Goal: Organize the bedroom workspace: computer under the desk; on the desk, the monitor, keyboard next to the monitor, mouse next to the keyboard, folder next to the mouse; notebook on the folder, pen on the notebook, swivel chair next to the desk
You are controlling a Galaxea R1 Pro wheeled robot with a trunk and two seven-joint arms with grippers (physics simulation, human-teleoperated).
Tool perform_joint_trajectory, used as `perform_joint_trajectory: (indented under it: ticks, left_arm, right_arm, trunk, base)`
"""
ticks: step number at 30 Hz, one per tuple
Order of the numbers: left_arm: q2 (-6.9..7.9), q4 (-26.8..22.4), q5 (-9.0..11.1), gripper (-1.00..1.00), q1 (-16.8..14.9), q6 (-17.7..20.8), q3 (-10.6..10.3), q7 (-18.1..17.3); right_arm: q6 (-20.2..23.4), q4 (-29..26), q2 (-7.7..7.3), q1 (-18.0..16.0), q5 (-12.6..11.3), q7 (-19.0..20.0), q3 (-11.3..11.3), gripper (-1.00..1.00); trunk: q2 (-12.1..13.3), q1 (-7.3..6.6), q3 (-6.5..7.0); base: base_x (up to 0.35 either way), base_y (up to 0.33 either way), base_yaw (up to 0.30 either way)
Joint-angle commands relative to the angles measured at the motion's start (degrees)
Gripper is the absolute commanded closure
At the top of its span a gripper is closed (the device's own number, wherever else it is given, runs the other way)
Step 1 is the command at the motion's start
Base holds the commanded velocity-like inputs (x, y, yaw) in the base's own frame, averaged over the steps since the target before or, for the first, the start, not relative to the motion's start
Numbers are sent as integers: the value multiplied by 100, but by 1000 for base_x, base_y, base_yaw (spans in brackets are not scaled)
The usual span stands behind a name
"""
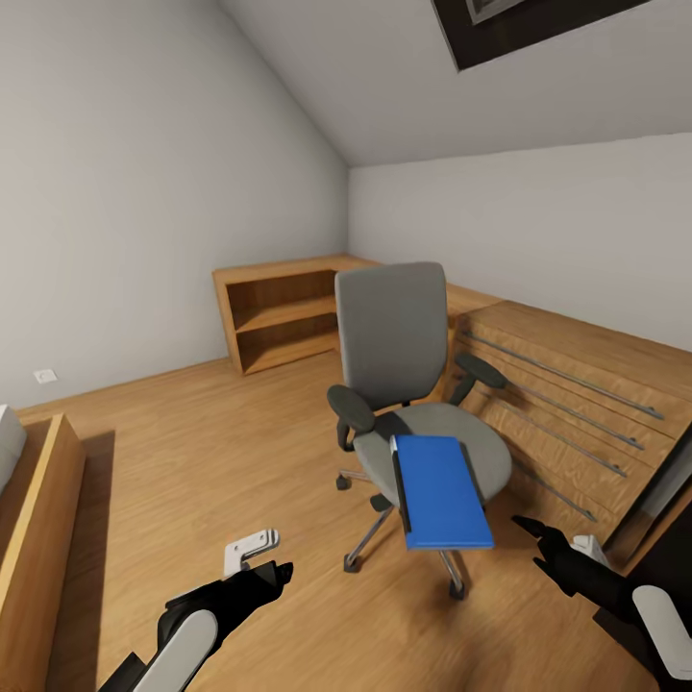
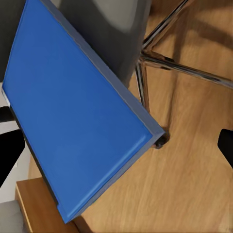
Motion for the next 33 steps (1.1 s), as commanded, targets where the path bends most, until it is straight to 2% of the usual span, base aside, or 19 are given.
perform_joint_trajectory:
  ticks: [1, 21, 26, 28, 33]
  left_arm:
    - [4, -7, 40, -100, -6, 3, -10, 50]
    - [-4, 2, 40, -100, -6, 7, -10, 71]
    - [-4, 10, 40, -100, -6, 11, -10, 71]
    - [-4, 10, 40, -100, -6, 11, -10, 71]
    - [-4, 10, 40, -100, -6, 11, -10, 71]
  right_arm:
    - [31, 0, 3, -5, 30, 36, -10, -100]
    - [31, -2, 3, -5, 30, 50, 47, -100]
    - [31, -11, -8, -5, 50, 487, 92, -100]
    - [31, -11, -13, -5, 56, 551, 93, -100]
    - [31, -11, -85, -5, 64, 958, 94, -100]
  trunk:
    - [-44, 22, -24]
    - [-846, 461, -383]
    - [-846, 461, -383]
    - [-846, 461, -383]
    - [-846, 461, -383]
  base:
    - [0, 0, 0]
    - [0, 0, 0]
    - [0, 0, 0]
    - [0, 0, 0]
    - [0, 0, 0]
